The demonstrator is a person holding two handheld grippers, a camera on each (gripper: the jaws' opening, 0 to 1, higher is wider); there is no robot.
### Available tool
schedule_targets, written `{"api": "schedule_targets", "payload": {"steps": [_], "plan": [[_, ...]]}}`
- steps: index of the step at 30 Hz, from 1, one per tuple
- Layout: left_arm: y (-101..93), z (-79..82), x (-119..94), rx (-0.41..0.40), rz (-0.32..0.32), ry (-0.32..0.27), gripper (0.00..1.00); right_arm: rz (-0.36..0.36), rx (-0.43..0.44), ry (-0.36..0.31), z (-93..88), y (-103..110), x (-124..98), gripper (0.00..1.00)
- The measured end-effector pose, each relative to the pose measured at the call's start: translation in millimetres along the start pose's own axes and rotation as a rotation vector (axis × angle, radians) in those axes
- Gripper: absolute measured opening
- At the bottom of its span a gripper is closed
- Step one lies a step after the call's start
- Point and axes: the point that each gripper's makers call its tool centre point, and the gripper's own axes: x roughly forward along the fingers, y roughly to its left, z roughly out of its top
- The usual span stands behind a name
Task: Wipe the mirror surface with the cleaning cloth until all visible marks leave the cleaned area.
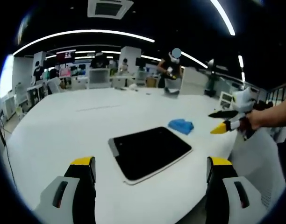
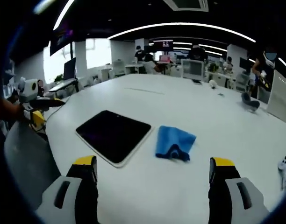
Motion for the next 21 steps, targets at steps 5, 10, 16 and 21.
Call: {"api": "schedule_targets", "payload": {"steps": [5,10,16,21], "plan": [[2.1,1.3,-1,-0.029,0.004,-0.008,0.99,-0.035,0.04,-0.028,2.8,-22,-16,1.0],[1.3,-7.9,0,-0.002,-0.005,0.027,0.99,-0.025,0.048,-0.049,-1.1,-10,-25,1.0],[-6.2,-3.7,-2,0.051,-0.034,0.012,0.99,-0.007,0.073,-0.026,-9.7,9,-27,1.0],[9.5,-2.9,-6,-0.047,0.024,-0.027,0.99,0.009,0.021,-0.022,-10.6,14,-24,1.0]]}}
